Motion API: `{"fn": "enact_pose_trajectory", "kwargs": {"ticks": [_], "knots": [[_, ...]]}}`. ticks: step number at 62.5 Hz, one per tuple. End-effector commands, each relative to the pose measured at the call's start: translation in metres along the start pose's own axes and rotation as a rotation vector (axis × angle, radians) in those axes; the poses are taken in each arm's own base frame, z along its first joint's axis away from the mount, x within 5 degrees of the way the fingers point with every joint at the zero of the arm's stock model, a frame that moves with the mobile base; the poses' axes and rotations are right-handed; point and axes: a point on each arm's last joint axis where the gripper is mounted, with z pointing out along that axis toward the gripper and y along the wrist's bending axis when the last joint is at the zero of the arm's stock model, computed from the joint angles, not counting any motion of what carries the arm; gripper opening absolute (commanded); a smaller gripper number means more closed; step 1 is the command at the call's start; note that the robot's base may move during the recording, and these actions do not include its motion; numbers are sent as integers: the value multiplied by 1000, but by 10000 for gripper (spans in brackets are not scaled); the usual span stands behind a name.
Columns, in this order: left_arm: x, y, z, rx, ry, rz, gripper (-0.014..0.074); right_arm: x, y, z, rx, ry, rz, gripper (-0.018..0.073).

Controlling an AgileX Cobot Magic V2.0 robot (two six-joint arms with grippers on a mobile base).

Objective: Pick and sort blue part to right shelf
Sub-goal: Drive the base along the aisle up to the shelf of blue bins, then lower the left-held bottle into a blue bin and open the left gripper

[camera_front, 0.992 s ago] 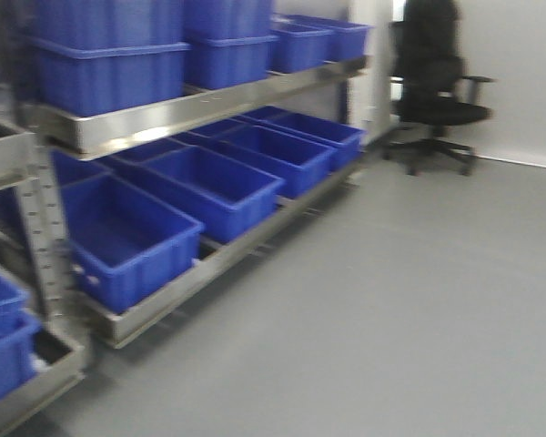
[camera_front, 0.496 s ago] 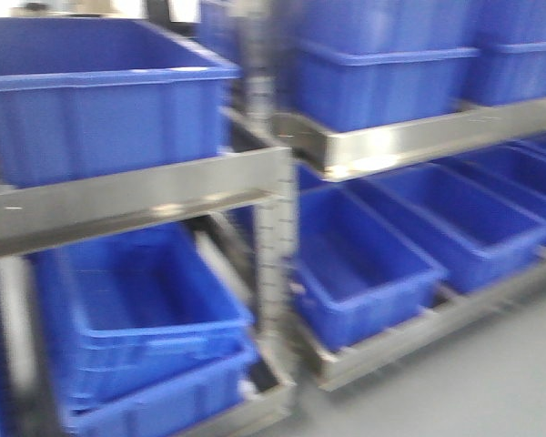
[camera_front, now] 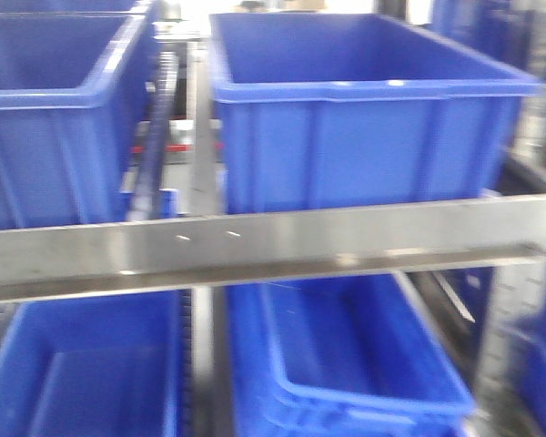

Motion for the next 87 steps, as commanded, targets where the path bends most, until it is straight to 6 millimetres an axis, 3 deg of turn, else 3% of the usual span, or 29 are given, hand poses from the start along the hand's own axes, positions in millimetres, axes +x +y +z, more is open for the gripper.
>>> {"fn": "enact_pose_trajectory", "kwargs": {"ticks": [1,87], "knots": [[-16,0,-2,-3,-106,-12,332,-19,-1,-1,9,-119,-16,311],[-17,0,-2,-3,-108,-12,332,-19,-1,-1,9,-119,-16,311]]}}
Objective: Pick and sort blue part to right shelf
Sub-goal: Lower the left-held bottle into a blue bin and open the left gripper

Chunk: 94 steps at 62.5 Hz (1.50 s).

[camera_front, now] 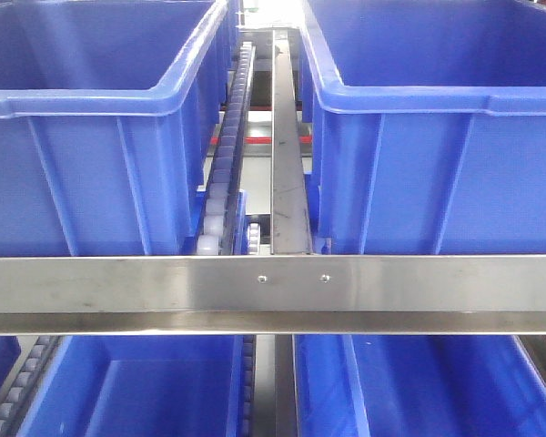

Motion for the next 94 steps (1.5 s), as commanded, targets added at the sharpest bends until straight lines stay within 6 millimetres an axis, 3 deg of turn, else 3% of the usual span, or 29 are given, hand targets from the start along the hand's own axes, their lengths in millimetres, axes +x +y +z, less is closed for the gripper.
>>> {"fn": "enact_pose_trajectory", "kwargs": {"ticks": [1,22,35,49,57,67,83,94], "knots": [[-17,0,-2,-4,-112,-12,332,-19,-1,-1,9,-119,-16,311],[-19,-2,-3,23,-134,-64,332,-20,-1,-1,8,-128,-16,310],[-37,-2,11,36,-179,-114,332,-41,-1,5,10,-139,-36,310],[-65,2,62,10,-73,-45,332,-58,1,47,-4,-35,-50,310],[-87,6,97,-20,-115,-50,337,-66,9,82,-52,1,-51,310],[-101,9,140,-29,-80,-53,337,-64,22,130,-105,16,-55,310],[-95,-17,211,73,36,23,337,-49,28,192,-107,74,-58,310],[-81,-23,243,85,109,25,349,-38,31,215,-108,63,-57,310]]}}
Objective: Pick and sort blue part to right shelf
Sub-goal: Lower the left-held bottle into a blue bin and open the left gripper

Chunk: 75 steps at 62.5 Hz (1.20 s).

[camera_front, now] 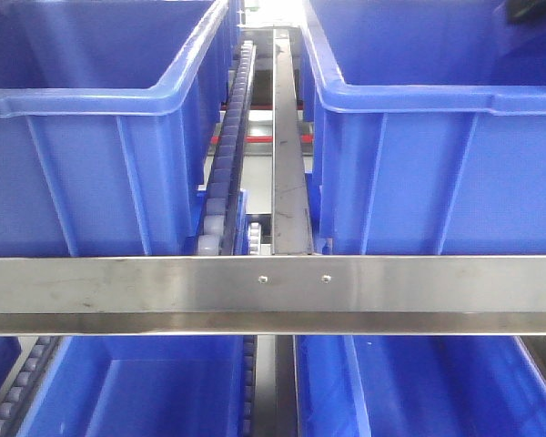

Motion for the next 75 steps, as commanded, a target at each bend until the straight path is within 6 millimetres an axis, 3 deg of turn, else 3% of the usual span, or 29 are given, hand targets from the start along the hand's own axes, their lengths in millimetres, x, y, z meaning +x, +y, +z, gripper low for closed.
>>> {"fn": "enact_pose_trajectory", "kwargs": {"ticks": [1,16,21,27,33,43,52,60,75], "knots": [[-22,0,2,-12,-130,1,359,-27,0,1,4,-183,-16,310],[-16,0,13,-15,-108,0,591,-25,0,3,4,-177,-15,324],[-17,0,13,-17,-120,0,603,-25,0,3,4,-172,-15,418],[-17,0,13,-17,-120,0,603,-23,0,4,4,-158,-14,651],[-17,0,13,-16,-115,0,603,-21,0,4,3,-128,-14,613],[-17,0,12,-16,-116,0,547,-24,-1,0,4,-139,-14,613],[-21,-1,2,-9,-116,1,344,-33,-5,-13,18,-154,-6,611],[-28,0,-11,-10,-155,1,110,-35,-13,-23,47,-120,1,497],[-35,0,-25,-12,-203,1,136,-43,-17,-43,64,-121,140,61]]}}
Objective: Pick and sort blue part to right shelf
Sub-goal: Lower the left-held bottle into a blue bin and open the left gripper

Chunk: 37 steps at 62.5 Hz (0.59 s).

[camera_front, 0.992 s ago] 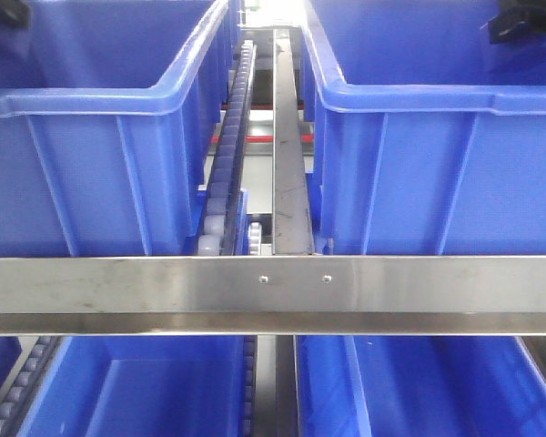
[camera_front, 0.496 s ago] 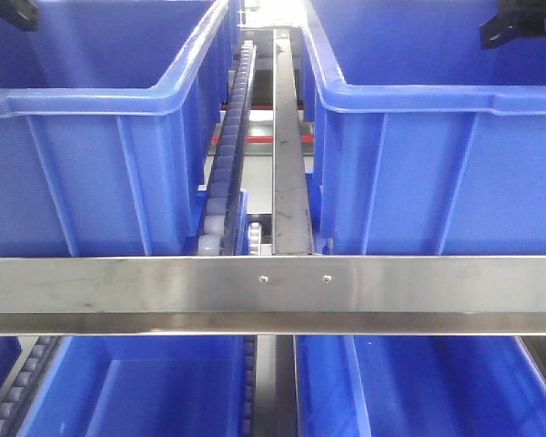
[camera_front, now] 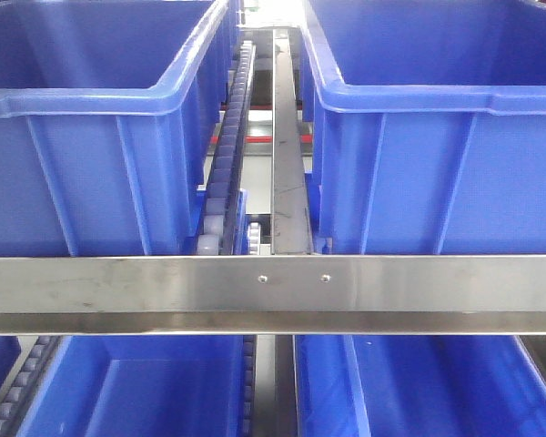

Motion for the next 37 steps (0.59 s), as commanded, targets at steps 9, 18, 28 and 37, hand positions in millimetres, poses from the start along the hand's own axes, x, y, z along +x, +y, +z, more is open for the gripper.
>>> {"fn": "enact_pose_trajectory", "kwargs": {"ticks": [9,18,28,37], "knots": [[-28,0,-22,-6,-164,-37,136,-27,-1,-21,1,-124,105,58],[-18,10,-28,-35,-150,-132,136,-27,-1,-26,-2,-124,104,58],[6,22,-50,-102,-182,-132,135,-24,-2,-40,4,-188,102,58],[35,28,-80,-154,-202,-144,135,-9,-4,-59,15,-266,101,58]]}}
